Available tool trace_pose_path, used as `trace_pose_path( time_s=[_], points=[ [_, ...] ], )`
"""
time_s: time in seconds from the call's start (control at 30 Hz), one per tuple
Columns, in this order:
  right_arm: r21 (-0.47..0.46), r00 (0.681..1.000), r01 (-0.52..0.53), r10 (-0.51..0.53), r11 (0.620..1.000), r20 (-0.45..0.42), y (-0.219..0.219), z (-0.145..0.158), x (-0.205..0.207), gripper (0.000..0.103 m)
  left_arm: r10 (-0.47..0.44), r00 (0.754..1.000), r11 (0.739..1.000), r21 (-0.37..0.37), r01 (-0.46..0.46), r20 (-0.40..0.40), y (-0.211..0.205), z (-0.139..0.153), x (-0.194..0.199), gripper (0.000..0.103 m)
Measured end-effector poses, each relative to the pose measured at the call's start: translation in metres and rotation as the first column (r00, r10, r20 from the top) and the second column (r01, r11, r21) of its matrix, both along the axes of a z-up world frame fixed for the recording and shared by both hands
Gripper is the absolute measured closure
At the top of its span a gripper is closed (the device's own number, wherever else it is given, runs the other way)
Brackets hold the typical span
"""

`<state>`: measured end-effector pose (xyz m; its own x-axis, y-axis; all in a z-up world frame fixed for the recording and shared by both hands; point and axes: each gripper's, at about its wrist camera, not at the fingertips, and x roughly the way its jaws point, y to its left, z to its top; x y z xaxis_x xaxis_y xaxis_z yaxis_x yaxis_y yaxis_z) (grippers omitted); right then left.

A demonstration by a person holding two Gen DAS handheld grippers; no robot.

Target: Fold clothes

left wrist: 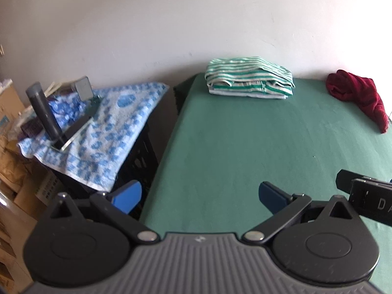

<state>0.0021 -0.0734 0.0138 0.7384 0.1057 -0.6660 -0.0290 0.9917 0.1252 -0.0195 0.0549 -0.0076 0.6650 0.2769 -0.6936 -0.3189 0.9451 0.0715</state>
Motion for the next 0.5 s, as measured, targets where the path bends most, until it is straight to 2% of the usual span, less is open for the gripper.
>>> trace_pose_path(
  time_s=[0.3,0.5],
  points=[
    [-0.038,1.000,-0.001,0.002,0.999,0.007,0.013,0.002,-0.005,0.007,-0.004,1.000,0.999,0.050,0.004,-0.001,0.002,-0.003,-0.006,0.001],
    [-0.048,1.000,0.000,0.000,0.999,0.012,0.018,0.001,-0.008,0.007,-0.003,1.000,1.000,0.013,0.003,-0.018,0.011,-0.003,-0.006,0.001]
  ],
)
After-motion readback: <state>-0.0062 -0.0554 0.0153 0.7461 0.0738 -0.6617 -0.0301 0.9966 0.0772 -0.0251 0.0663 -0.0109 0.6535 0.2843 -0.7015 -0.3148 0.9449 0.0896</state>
